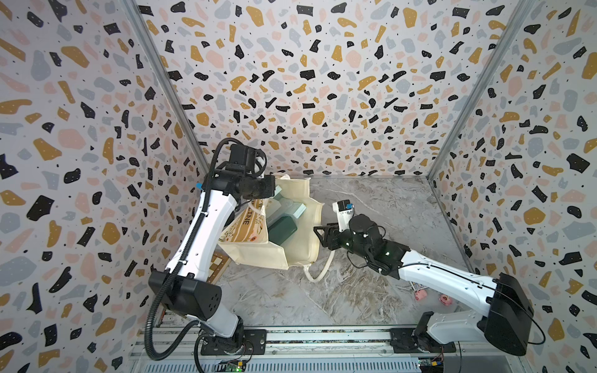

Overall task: Take out the pencil case from the canvas bag
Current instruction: Pick up the canvas bag from the center of the board, then pick up the pencil case from the canvas bag.

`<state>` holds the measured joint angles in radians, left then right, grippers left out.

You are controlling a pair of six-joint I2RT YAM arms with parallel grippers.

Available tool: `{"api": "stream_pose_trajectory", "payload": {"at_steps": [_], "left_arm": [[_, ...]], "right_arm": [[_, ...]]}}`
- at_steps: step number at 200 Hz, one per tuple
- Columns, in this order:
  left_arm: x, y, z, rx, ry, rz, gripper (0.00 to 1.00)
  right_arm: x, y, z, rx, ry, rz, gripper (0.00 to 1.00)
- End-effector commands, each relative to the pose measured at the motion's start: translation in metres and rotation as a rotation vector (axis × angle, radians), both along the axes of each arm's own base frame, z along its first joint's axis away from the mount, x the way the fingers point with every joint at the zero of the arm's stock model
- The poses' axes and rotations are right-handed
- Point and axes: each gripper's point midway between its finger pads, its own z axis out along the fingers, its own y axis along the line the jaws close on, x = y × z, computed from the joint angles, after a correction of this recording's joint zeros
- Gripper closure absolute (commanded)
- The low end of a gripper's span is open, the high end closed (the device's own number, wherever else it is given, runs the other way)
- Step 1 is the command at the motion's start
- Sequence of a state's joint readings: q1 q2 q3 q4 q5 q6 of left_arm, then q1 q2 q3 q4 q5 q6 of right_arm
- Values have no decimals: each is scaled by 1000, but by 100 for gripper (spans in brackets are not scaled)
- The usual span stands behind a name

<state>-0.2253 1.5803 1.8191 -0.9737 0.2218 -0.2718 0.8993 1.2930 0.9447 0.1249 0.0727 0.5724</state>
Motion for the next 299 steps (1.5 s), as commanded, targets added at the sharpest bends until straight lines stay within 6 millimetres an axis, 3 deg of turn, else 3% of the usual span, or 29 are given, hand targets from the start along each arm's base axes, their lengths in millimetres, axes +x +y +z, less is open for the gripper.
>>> {"api": "stream_pose_trajectory", "payload": {"at_steps": [1,21,33,53,83,134,189,251,278,299], "left_arm": [[1,-9,32,-68,-121,-52,100],[1,-7,28,-76,-117,-51,100],[1,-7,27,-83,-114,-52,100],[1,-6,29,-92,-117,-51,100],[2,-3,27,-93,-114,-43,100],[4,-3,28,-117,-114,-19,100],[2,-9,26,-139,-112,-44,100],[0,-14,27,-153,-117,-71,100],[1,-14,24,-147,-111,-71,100],[0,-15,26,-150,-113,-75,100]], "right_arm": [[0,2,38,4,-112,18,37],[-16,32,57,21,-163,165,40],[-24,51,57,12,-177,235,44],[-22,73,39,-27,-135,271,49],[-4,90,-5,-113,-21,240,56],[31,83,-60,-113,233,67,58],[64,81,-68,1,355,-99,44],[112,96,-75,115,420,-231,44],[126,108,-82,27,384,-227,46],[129,104,-91,-44,330,-245,45]]}}
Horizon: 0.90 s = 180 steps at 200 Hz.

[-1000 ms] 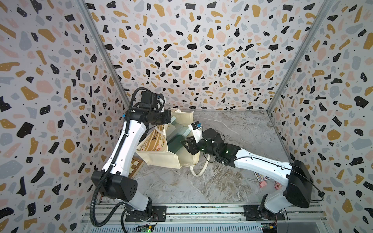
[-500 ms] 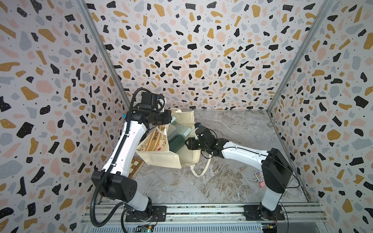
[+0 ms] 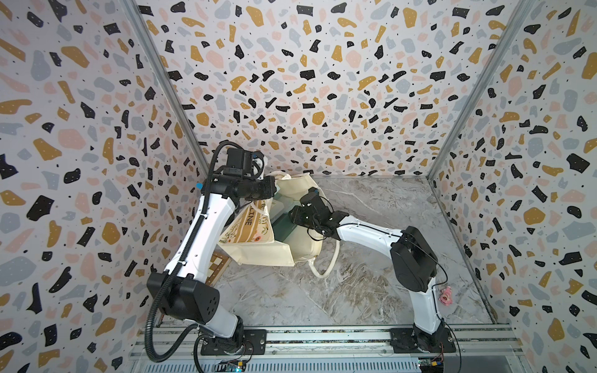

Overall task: Take out the pencil case from the canvas bag
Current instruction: Pick up the pencil case from the canvas bag.

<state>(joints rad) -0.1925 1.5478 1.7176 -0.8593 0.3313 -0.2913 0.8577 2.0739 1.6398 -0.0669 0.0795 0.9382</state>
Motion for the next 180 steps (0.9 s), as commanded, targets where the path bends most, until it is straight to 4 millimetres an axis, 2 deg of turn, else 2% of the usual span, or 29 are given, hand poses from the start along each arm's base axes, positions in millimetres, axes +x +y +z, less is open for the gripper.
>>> {"api": "stream_pose_trajectory", "payload": {"at_steps": [1,26,45,76,101,133,180], "left_arm": [[-4,-9,30,-53,-95,-41,100],[-5,-9,31,-51,-100,-42,100],[-4,-8,30,-48,-97,-40,100],[-5,-8,31,-50,-100,-40,100],[-5,-9,30,-53,-98,-45,100],[-6,-10,33,-57,-102,-48,100],[-6,-13,31,-72,-95,-64,100]], "right_arm": [[6,-9,13,-76,-69,-19,45],[10,-22,9,-88,-76,-51,40],[10,-22,25,-142,-177,-31,39],[-4,-5,42,-256,-406,176,41],[-10,3,40,-311,-489,333,41],[7,-16,33,-276,-400,330,39],[32,-45,25,-126,-125,110,40]]}}
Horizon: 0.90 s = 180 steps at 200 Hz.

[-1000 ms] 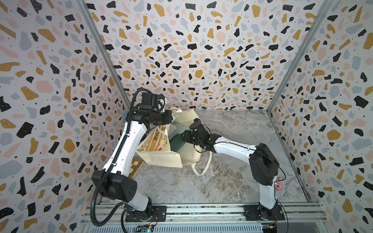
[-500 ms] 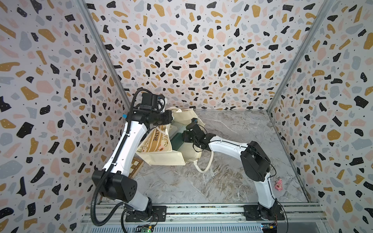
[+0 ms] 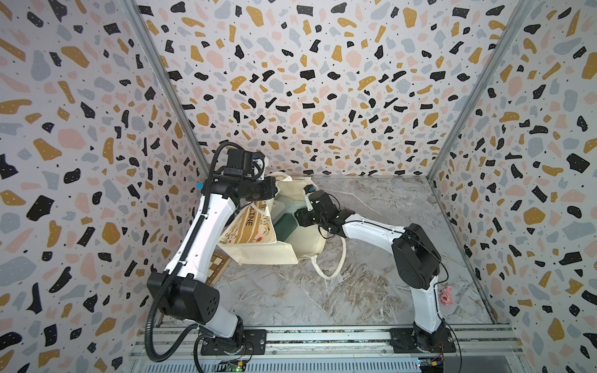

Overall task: Take out the pencil case from the canvas bag
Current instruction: Pick up the pencil case from the canvas bag.

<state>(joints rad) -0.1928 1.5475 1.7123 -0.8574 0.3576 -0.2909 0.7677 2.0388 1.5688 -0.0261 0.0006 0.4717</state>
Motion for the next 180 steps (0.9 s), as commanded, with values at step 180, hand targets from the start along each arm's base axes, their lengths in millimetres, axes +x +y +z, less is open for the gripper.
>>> {"api": "stream_pose_trajectory", "payload": {"at_steps": [180], "left_arm": [[-8,-23,36,-113,-107,-113,100]], "right_arm": [[53,-14,14,330,207,-327,48]]}}
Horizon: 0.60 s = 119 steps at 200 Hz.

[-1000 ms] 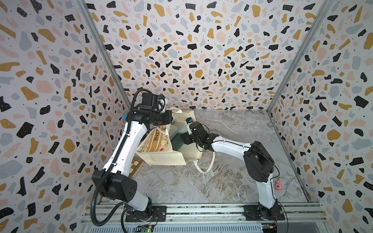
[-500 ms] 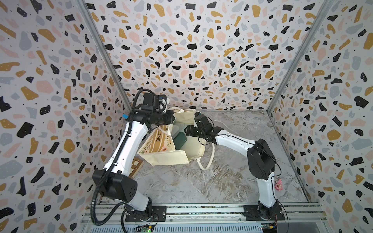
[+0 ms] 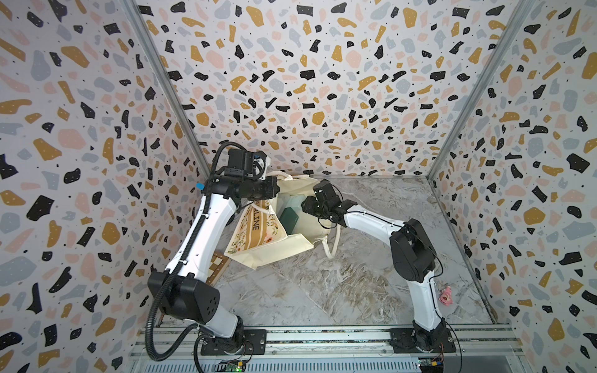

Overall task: Take out the pencil case from the canvas bag
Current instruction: Pick up the pencil case from the canvas bag.

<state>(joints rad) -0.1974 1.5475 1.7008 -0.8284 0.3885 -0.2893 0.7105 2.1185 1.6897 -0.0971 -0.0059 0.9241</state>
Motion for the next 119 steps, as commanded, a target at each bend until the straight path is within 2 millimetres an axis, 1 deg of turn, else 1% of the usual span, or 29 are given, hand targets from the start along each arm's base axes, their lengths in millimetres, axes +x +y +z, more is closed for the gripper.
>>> {"api": "stream_pose_trajectory", "payload": {"at_steps": [1,28,41,76,90,104,119], "left_arm": [[-9,-16,35,-91,-94,-86,100],[-11,-20,37,-111,-98,-110,100],[-12,-23,38,-123,-100,-126,100],[-14,-27,39,-131,-100,-142,100],[-15,-28,40,-131,-105,-147,100],[-15,-29,39,-132,-102,-150,100],[-15,-30,40,-133,-102,-152,100]], "right_arm": [[19,-1,20,62,-74,-30,48],[17,8,32,91,-137,3,46],[19,11,36,101,-146,7,46],[26,10,12,94,-67,-28,47],[28,18,9,122,-69,-5,48],[28,27,12,146,-77,31,49],[27,32,13,151,-84,47,54]]}}
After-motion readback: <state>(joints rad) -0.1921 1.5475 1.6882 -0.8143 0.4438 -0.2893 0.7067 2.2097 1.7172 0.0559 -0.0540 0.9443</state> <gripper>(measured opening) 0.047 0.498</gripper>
